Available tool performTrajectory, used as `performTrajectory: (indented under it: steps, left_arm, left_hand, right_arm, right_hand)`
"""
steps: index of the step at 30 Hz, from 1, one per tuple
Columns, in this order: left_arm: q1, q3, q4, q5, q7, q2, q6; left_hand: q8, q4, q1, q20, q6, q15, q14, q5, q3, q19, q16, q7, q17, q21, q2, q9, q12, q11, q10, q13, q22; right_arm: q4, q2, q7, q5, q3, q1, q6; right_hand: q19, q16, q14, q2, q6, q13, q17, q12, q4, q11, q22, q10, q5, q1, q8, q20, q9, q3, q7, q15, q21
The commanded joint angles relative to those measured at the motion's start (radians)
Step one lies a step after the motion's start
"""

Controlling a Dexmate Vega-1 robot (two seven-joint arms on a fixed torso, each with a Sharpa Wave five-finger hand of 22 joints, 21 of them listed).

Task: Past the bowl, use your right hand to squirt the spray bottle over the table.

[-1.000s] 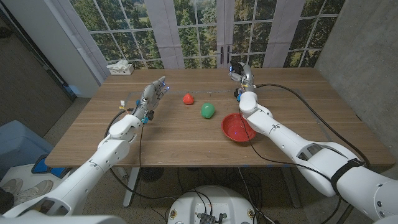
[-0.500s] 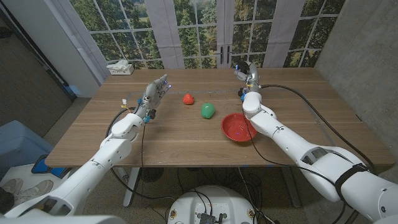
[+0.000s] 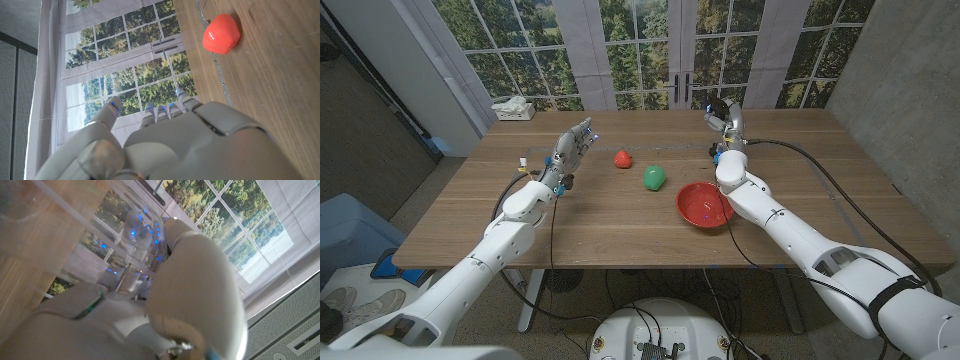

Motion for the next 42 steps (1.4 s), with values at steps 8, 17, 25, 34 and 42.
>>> performTrajectory:
  steps: [8,17,25,34,42]
  left_arm:
    - [0.027,-0.002,-0.040,0.010,0.021,0.007,-0.008]
    - [0.044,-0.004,-0.062,0.013,0.032,0.010,-0.011]
    - [0.053,-0.006,-0.075,0.014,0.036,0.014,-0.015]
    - [0.055,-0.005,-0.082,0.015,0.034,0.016,-0.017]
    - [0.075,-0.011,-0.105,0.021,0.048,0.023,-0.022]
  left_hand:
    - [0.000,-0.008,0.002,-0.022,-0.002,-0.036,-0.007,-0.001,-0.003,-0.003,0.003,-0.008,0.002,-0.002,0.034,0.004,0.002,-0.004,-0.008,0.002,0.001]
    - [0.000,-0.009,0.002,-0.022,-0.002,-0.036,-0.006,-0.001,-0.004,-0.002,0.003,-0.008,0.002,-0.002,0.035,0.004,0.003,-0.003,-0.007,0.002,0.002]
    - [0.000,-0.010,0.002,-0.022,-0.002,-0.036,-0.006,-0.001,-0.005,-0.002,0.003,-0.008,0.002,-0.002,0.036,0.004,0.003,-0.003,-0.007,0.002,0.002]
    - [0.000,-0.012,0.003,-0.022,-0.002,-0.035,-0.006,-0.001,-0.005,-0.002,0.003,-0.008,0.002,-0.001,0.036,0.004,0.002,-0.005,-0.008,0.002,0.002]
    - [0.000,-0.013,0.003,-0.022,-0.002,-0.035,-0.006,-0.001,-0.006,-0.001,0.003,-0.008,0.002,-0.001,0.037,0.004,0.003,-0.004,-0.007,0.002,0.002]
  right_arm:
    - [-0.199,-0.074,-0.008,0.004,0.052,-0.126,-0.076]
    - [-0.264,-0.096,-0.016,-0.005,0.069,-0.176,-0.090]
    - [-0.321,-0.118,-0.034,-0.013,0.095,-0.224,-0.113]
    - [-0.374,-0.140,-0.038,-0.020,0.114,-0.266,-0.132]
    - [-0.423,-0.158,-0.030,-0.010,0.136,-0.306,-0.137]
  right_hand:
    - [0.001,0.382,0.061,0.077,0.000,0.001,0.177,-0.009,0.006,0.005,0.001,0.009,0.013,0.091,-0.003,-0.136,0.004,-0.001,-0.001,-0.159,0.196]
    - [0.002,0.383,0.061,0.076,0.000,0.004,0.178,-0.010,0.006,0.003,0.002,0.008,0.017,0.092,-0.004,-0.136,0.008,-0.001,-0.002,-0.158,0.199]
    - [0.001,0.384,0.062,0.075,0.002,0.008,0.178,-0.011,0.006,0.004,0.000,0.009,0.021,0.093,-0.006,-0.136,0.006,-0.003,-0.002,-0.158,0.199]
    - [0.003,0.385,0.065,0.075,0.001,0.008,0.178,-0.015,0.006,0.005,0.000,0.010,0.025,0.095,-0.006,-0.136,0.011,-0.004,-0.002,-0.158,0.201]
    - [0.002,0.385,0.064,0.075,0.003,0.012,0.178,-0.015,0.007,0.004,-0.001,0.010,0.029,0.094,-0.009,-0.136,0.010,-0.005,-0.003,-0.158,0.201]
